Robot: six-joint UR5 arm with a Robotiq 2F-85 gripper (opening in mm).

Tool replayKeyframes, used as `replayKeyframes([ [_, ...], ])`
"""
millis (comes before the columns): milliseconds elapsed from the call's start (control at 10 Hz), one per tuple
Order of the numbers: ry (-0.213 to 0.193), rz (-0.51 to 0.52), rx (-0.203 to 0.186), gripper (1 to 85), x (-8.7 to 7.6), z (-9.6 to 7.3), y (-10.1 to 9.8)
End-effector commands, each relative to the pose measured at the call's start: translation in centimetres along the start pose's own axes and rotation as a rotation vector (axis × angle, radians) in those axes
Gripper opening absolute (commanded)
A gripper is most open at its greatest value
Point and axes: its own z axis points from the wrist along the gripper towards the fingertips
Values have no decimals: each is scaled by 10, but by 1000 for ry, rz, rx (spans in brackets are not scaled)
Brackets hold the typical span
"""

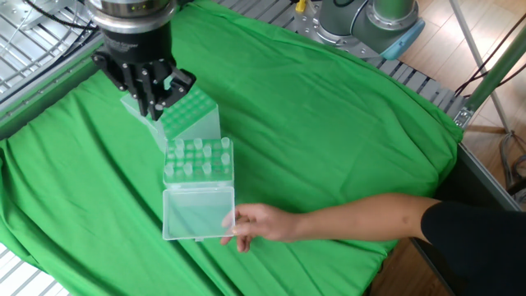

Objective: Insert a large pipette tip into the holder for large pipette tips

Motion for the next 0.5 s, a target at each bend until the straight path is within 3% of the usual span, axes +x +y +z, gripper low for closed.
replayKeyframes([
  [0, -16, -19, -7, 140, -8, 4, -5],
  [400, -28, -2, -11, 140, -14, 12, 1],
])
